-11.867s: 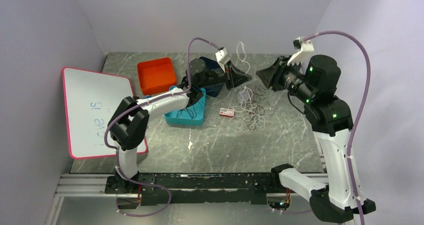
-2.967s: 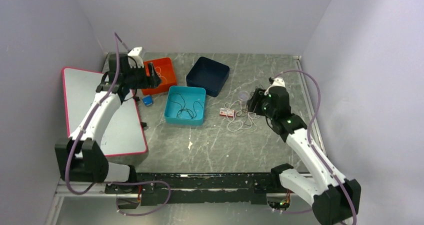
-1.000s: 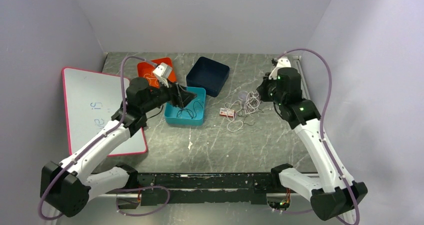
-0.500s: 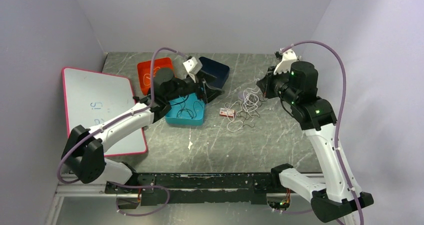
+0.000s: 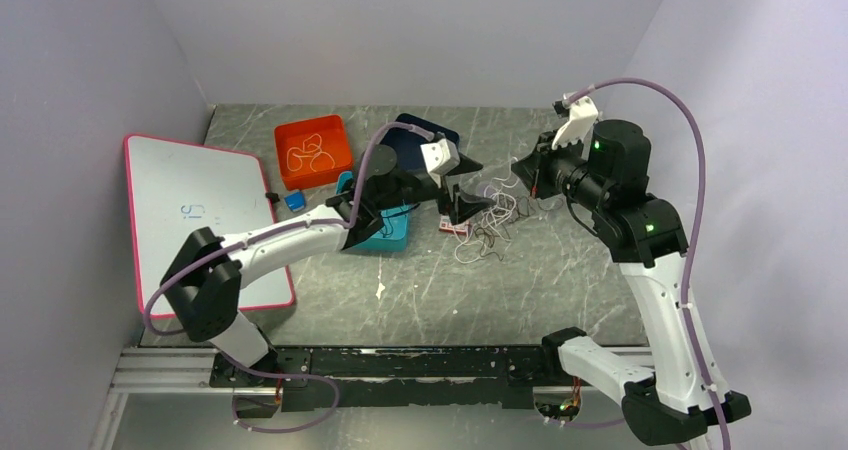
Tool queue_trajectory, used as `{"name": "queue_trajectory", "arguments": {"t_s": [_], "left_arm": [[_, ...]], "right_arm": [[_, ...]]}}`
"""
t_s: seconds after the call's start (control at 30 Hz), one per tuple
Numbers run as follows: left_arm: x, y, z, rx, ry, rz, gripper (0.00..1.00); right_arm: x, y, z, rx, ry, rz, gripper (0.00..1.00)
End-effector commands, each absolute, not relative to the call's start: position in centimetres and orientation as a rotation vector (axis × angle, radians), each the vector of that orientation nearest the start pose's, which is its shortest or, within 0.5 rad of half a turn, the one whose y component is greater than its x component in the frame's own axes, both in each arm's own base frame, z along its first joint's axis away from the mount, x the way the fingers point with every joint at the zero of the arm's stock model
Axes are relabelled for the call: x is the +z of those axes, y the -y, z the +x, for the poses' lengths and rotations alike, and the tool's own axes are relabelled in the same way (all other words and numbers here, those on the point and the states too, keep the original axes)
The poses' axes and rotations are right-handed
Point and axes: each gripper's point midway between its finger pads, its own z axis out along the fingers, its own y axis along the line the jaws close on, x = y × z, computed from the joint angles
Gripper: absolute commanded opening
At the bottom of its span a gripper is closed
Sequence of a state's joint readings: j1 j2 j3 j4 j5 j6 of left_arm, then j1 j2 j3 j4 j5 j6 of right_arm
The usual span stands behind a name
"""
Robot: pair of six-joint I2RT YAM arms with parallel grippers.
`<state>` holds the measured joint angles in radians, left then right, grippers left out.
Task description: Untangle the cables
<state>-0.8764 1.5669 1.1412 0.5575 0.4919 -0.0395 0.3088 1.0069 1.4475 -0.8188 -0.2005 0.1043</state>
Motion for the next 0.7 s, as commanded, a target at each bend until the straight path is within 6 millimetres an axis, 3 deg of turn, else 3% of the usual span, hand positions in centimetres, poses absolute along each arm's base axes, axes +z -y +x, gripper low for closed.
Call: {"name": "queue_trajectory", "arguments": {"t_s": [0.0,0.37,0.67], "left_arm": [[35.5,45.1,26.3,-1.043,-1.057,0.97,0.83],[35.1,48.0,26.7,-1.076,-1.039,0.978,0.81],[29.4,49.3,26.4,-1.108,-1.184,0.949,0.67]], "right_arm": [[37.9,-13.4,25.3,0.536,-1.912,-0.382,0.0],[38.8,-14.0,24.5,0.598,-1.894,-0.387,0.0],[40.7,-14.7,24.1,0.656,-1.838,-0.385,0.0]]}}
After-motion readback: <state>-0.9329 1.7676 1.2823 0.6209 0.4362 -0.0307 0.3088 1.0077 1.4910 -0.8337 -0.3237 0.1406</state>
